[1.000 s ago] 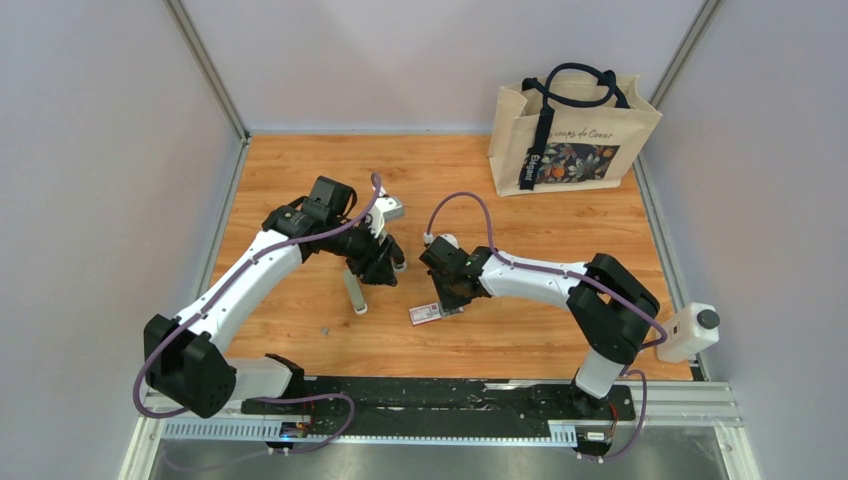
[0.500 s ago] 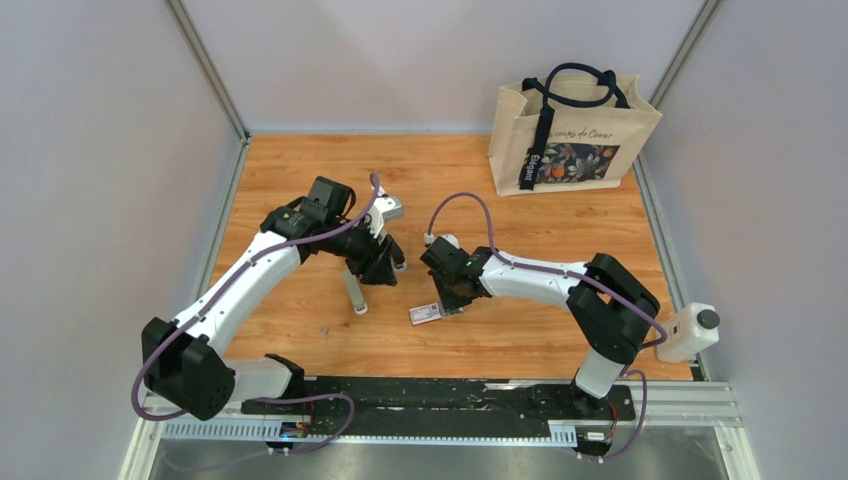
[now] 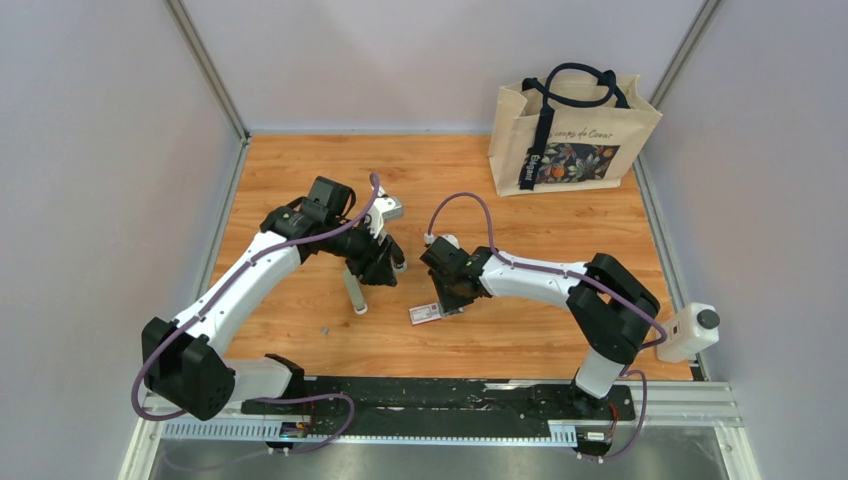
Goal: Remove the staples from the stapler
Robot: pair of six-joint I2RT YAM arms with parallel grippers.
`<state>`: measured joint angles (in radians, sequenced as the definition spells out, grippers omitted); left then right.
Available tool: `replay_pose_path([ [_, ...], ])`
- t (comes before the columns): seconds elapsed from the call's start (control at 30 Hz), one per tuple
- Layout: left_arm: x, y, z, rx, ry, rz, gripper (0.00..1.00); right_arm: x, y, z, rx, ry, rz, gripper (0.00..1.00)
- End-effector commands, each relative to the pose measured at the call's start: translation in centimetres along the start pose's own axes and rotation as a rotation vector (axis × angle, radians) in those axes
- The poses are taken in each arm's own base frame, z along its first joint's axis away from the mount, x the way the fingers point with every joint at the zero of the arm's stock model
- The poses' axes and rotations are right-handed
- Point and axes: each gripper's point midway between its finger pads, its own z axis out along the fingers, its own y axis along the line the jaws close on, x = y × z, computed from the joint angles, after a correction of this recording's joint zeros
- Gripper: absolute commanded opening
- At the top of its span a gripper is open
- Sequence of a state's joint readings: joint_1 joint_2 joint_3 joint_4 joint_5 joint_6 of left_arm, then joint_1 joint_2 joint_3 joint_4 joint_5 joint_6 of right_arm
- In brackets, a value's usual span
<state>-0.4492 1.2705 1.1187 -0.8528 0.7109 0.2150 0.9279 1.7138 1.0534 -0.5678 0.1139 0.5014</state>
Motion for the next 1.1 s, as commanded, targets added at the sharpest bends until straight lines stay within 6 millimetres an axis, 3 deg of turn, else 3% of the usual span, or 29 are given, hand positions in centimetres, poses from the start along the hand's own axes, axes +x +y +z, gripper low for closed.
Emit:
replay_pose_path([
  [0.0, -1.2, -0.9, -0.8, 0.019, -0.041, 0.035, 0.62, -0.6, 0.3, -0.3, -0.021, -0.027, 0.002, 0.27],
  [0.2, -1.2, -0.9, -0.8, 0.019, -0.041, 0.035, 0.62, -0.8, 0.2, -0.7, -0.028, -0.046, 0.009, 0.32],
  [0.47, -1.1, -0.7, -0.6, 0.018, -0.035, 0.038, 0.62, -2.3, 0.7, -4.0, -0.07, -0.137, 0.0, 0.4],
  [0.73, -1.1, -0.5, -0.4, 0.016, -0.027, 0.039, 0.62, -3.9, 1.8, -6.4, -0.142, -0.197, -0.006, 0.42],
  [0.87, -0.2, 0.5, 0.5, 0.006, 0.012, 0.051, 0.62, -4.8, 0.2, -6.7, -0.116, -0.213, 0.029, 0.33],
  [1.0, 1.4, 1.9, 2.2, -0.018, 0.09, 0.094, 0.58, -4.5, -2.6, -5.2, -0.163, -0.141, 0.135, 0.27],
  [1.07, 2.3, 2.4, 3.3, -0.023, 0.136, 0.134, 0.56, -4.5, -2.4, -4.9, -0.241, -0.116, 0.16, 0.24],
])
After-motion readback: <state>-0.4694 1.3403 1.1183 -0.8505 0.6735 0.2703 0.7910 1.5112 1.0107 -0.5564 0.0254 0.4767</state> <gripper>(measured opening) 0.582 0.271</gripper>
